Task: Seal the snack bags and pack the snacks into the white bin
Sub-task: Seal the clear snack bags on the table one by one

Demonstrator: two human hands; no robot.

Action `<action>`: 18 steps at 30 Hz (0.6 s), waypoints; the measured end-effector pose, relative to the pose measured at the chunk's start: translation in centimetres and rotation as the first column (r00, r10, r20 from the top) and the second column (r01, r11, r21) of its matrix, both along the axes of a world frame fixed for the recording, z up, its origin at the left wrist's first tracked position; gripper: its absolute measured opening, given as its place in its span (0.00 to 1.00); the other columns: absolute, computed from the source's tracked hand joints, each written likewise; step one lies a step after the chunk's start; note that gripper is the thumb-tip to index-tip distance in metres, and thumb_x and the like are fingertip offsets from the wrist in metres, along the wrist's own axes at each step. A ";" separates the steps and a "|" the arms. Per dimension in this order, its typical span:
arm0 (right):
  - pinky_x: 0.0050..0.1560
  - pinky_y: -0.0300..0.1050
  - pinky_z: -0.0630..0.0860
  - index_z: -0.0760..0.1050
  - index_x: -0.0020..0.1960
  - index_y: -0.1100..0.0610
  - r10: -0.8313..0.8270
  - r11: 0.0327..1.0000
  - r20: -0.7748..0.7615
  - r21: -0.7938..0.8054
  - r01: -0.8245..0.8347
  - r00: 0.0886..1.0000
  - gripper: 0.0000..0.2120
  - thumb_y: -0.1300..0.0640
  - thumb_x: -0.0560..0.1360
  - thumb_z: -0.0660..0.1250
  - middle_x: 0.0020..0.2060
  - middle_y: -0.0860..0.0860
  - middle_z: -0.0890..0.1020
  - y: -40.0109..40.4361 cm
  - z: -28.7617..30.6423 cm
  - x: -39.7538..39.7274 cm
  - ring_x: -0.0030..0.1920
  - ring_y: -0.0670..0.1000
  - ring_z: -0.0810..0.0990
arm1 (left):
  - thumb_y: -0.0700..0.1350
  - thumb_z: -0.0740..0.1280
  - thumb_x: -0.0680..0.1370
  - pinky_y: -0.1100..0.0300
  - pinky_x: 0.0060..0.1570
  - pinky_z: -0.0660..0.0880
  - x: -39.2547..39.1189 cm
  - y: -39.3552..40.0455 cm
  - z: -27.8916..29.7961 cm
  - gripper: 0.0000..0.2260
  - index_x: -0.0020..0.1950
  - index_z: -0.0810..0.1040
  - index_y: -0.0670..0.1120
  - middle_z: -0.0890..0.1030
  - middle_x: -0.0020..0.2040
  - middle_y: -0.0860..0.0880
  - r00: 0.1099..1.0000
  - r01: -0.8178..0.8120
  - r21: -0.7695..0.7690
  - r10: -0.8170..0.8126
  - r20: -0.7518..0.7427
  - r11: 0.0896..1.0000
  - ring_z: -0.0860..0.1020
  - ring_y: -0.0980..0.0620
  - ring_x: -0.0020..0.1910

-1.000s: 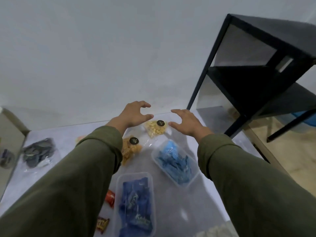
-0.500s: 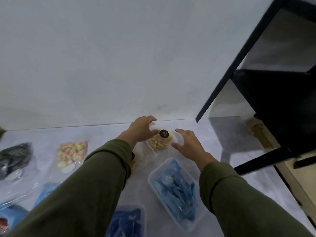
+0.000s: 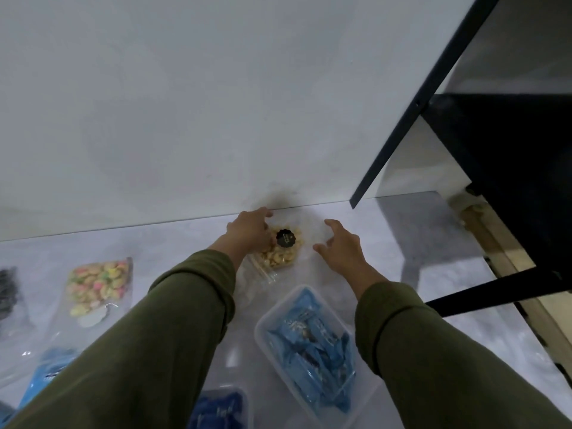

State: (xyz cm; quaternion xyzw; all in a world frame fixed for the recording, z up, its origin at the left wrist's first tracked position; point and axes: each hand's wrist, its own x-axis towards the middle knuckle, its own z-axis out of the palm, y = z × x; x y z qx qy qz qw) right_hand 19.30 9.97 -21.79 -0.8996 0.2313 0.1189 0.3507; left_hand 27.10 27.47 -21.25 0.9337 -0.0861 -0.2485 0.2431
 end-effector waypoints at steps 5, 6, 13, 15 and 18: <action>0.40 0.25 0.68 0.67 0.70 0.56 0.019 0.999 0.147 0.038 -0.025 0.989 0.25 0.66 0.74 0.66 0.44 0.56 0.78 0.2 1.7 0.3 0.41 0.46 0.75 | 0.44 0.70 0.74 0.49 0.64 0.69 0.2 0.2 0.3 0.25 0.70 0.67 0.50 0.78 0.61 0.50 1.000 0.014 -0.049 -0.014 0.001 0.999 0.73 0.47 0.62; 0.38 0.22 0.68 0.69 0.69 0.56 0.050 0.999 0.192 0.010 -0.053 0.980 0.24 0.67 0.74 0.67 0.42 0.56 0.80 0.4 2.3 0.4 0.39 0.44 0.74 | 0.44 0.69 0.74 0.49 0.64 0.69 0.2 0.3 0.6 0.24 0.70 0.68 0.50 0.77 0.61 0.49 1.000 0.018 -0.066 -0.017 0.017 0.998 0.73 0.47 0.62; 0.36 0.18 0.67 0.76 0.61 0.50 0.103 0.987 0.285 0.088 -0.133 0.953 0.20 0.65 0.72 0.70 0.43 0.52 0.82 1.4 7.4 0.6 0.41 0.42 0.77 | 0.47 0.65 0.78 0.59 0.65 0.64 0.3 1.0 4.7 0.24 0.72 0.64 0.46 0.72 0.68 0.47 0.992 -0.060 -0.379 0.098 0.080 0.924 0.69 0.49 0.69; 0.35 0.19 0.67 0.77 0.60 0.48 0.111 0.982 0.298 0.112 -0.150 0.948 0.19 0.63 0.72 0.70 0.42 0.50 0.82 1.9 8.9 0.6 0.42 0.41 0.77 | 0.46 0.64 0.78 0.55 0.66 0.68 0.1 1.8 6.0 0.22 0.71 0.64 0.46 0.75 0.65 0.47 0.993 -0.078 -0.471 0.109 0.038 0.879 0.71 0.49 0.67; 0.41 0.23 0.67 0.77 0.60 0.48 0.128 0.978 0.321 0.118 -0.174 0.938 0.20 0.63 0.71 0.71 0.41 0.49 0.81 2.7 11.1 0.5 0.46 0.45 0.79 | 0.44 0.65 0.78 0.60 0.56 0.70 -0.5 3.2 8.3 0.13 0.63 0.74 0.47 0.79 0.49 0.51 0.985 -0.115 -0.513 0.165 0.053 0.850 0.75 0.51 0.58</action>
